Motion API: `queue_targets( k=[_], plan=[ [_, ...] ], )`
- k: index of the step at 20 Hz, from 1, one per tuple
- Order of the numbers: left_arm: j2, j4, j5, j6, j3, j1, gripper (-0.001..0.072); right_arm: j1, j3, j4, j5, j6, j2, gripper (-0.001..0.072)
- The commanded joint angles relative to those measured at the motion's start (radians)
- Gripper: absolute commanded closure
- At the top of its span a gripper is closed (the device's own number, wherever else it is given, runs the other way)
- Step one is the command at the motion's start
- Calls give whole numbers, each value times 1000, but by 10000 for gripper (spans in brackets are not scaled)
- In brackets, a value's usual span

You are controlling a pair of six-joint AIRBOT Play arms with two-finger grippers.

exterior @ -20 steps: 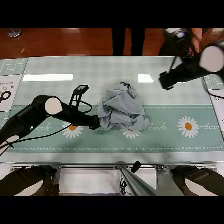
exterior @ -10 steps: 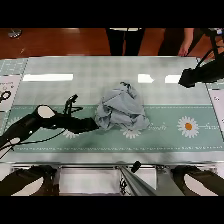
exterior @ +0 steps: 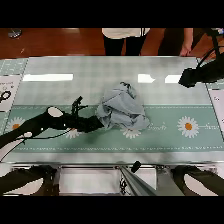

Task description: Fold the shirts.

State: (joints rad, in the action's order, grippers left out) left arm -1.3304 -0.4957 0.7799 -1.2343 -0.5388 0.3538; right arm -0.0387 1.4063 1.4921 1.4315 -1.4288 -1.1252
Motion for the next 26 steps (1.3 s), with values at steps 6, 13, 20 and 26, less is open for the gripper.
queue_targets(
  k=[6, 13, 20, 26],
  plan=[
    [-34, -6, -14, -8, -36, -12, 682, 1, -6, 9, -9, 1, 1, 138],
    [5, -14, 55, -4, -36, -13, 682, 1, -393, -161, -190, 21, -1, 113],
    [66, -31, 72, -4, -36, -21, 682, 92, -690, -689, -340, 196, -95, 113],
    [66, -36, 85, 4, -37, -49, 682, 141, -700, -748, -362, 214, -153, 113]
  ],
)
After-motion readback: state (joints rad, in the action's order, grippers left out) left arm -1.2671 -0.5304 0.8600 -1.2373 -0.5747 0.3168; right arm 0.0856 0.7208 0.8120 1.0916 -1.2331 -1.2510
